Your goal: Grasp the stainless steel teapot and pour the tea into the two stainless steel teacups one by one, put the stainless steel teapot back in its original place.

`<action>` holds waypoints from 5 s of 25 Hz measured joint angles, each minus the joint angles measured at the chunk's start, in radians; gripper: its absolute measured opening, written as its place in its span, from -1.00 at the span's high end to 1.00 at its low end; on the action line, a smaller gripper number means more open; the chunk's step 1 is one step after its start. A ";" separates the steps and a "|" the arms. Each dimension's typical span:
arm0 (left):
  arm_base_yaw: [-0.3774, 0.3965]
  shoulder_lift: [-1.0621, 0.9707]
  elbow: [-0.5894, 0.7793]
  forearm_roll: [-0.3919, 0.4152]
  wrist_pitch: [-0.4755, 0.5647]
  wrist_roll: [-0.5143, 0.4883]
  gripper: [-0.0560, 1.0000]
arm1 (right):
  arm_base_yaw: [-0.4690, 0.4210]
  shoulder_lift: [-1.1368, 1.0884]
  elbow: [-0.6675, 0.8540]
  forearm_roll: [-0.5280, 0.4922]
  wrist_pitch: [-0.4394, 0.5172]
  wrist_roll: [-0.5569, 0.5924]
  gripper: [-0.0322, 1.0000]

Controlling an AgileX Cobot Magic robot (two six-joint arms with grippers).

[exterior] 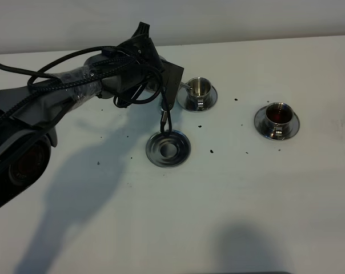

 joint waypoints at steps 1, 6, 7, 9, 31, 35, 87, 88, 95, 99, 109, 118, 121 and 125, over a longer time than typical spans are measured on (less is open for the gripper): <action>0.000 0.000 0.000 0.007 0.001 -0.002 0.48 | 0.000 0.000 0.000 0.000 0.000 0.000 0.17; -0.004 0.000 0.000 0.037 -0.005 -0.023 0.48 | 0.000 0.000 0.000 0.000 0.000 0.000 0.17; -0.005 0.000 0.000 0.047 -0.012 -0.033 0.48 | 0.000 0.000 0.000 0.000 0.000 0.000 0.17; -0.007 0.000 0.000 0.066 -0.026 -0.047 0.48 | 0.000 0.000 0.000 0.000 0.000 0.000 0.17; -0.018 0.000 0.000 0.235 -0.129 -0.050 0.48 | 0.000 0.000 0.000 0.000 0.000 0.000 0.17; -0.018 0.000 0.000 0.247 -0.129 -0.047 0.48 | 0.000 0.000 0.000 0.000 0.000 0.000 0.17; -0.011 0.000 0.000 0.456 -0.168 -0.037 0.48 | 0.000 0.000 0.000 0.000 0.000 0.000 0.17; -0.011 0.000 0.000 0.456 -0.168 -0.036 0.48 | 0.000 0.000 0.000 0.000 0.000 0.000 0.17; -0.011 0.000 0.000 0.462 -0.170 -0.029 0.48 | 0.000 0.000 0.000 0.000 0.000 0.001 0.17; -0.011 0.000 0.000 0.479 -0.177 -0.026 0.48 | 0.000 0.000 0.000 0.000 0.000 0.001 0.17; -0.011 0.000 0.000 0.488 -0.177 -0.024 0.48 | 0.000 0.000 0.000 0.000 0.000 0.000 0.17; -0.002 0.000 0.000 0.493 -0.177 -0.020 0.48 | 0.000 0.000 0.000 0.000 0.000 0.001 0.17; -0.002 0.000 0.000 0.495 -0.177 -0.020 0.48 | 0.000 0.000 0.000 0.000 0.000 0.001 0.17; -0.002 0.000 0.000 0.495 -0.180 -0.021 0.48 | 0.000 0.000 0.000 0.000 0.000 0.001 0.17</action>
